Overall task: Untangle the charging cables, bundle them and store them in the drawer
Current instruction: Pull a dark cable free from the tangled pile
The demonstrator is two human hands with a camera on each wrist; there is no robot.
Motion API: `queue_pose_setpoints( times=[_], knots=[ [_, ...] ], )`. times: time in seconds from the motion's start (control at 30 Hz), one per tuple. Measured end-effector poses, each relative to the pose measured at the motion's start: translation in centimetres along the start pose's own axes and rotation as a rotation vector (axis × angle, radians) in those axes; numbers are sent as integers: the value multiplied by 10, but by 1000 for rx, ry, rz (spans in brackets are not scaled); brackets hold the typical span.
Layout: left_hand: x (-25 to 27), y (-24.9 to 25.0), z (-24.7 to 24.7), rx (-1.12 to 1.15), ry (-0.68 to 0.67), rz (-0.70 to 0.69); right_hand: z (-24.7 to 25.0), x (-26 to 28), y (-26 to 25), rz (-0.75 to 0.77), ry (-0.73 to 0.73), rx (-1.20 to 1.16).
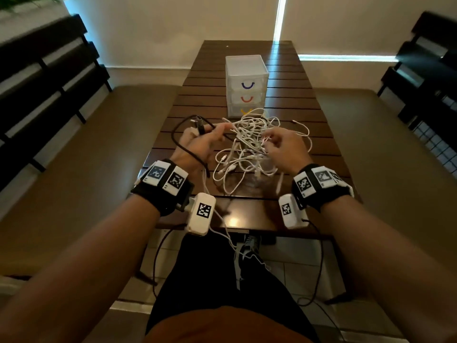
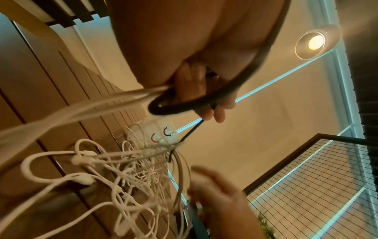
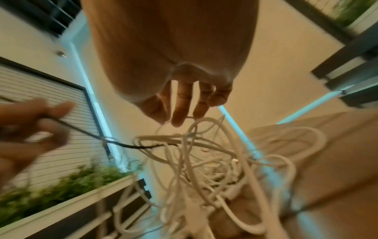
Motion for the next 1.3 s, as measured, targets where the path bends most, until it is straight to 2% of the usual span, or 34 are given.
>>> queue_pose_setpoints(
  times=[0.13, 0.2, 0.3, 0.4, 0.5, 0.57, 0.63, 0.73, 0.8, 0.83, 0.93, 0.97, 1.03, 1.1, 1.2, 1.3],
  knots=[
    [12, 13, -28, 27, -90, -33, -5, 11, -79, 275, -149, -172],
    [15, 16, -30, 48, -98, -42, -17, 11, -81, 299, -226, -236],
    [18, 22, -24, 172, -70, -57, -41, 6, -46, 234, -311, -42],
    [13, 33, -14, 175, -105, -160, -43, -2, 12, 61, -269, 58],
    [10, 36, -9, 183, -159, -194, -32, -5, 36, -29, -229, 8],
    [14, 36, -19, 177, -256, -194, -24, -5, 28, -9, -233, -59],
    [14, 24, -29, 164, -319, -123, -13, -7, 11, 55, -201, -110],
    [13, 0, -48, 252, -464, 17, 3, -10, -9, 149, -90, -115],
    [13, -15, -61, 323, -559, 76, 17, -11, -13, 145, -3, -170],
    [10, -20, -64, 292, -528, 61, 27, -11, -15, 145, 49, -216],
    [-3, -18, -58, -103, -243, -157, 49, -9, -15, 159, 159, -341],
    [-7, -16, -58, -158, -170, -218, 49, -9, -20, 164, 119, -387],
    [-12, -17, -63, -107, -94, -217, 42, -4, -38, 212, -46, -512],
    [-19, -21, -68, -124, -92, -206, 47, 2, -56, 279, -112, -596],
    [-27, -44, -78, -260, -201, -111, 73, 4, -64, 332, 6, -654],
    [-27, -56, -71, -329, -199, -88, 65, 8, -55, 268, 52, -675]
  ],
)
Point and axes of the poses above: each hand's wrist, its own x-axis away from the middle knuckle, its own z-axis out of the back of the hand, y = z × x, the point moved 10 cm from there along -x, towards the middle knuckle, and after that the axes turned 5 degrees about x, right-handed, at the moved point
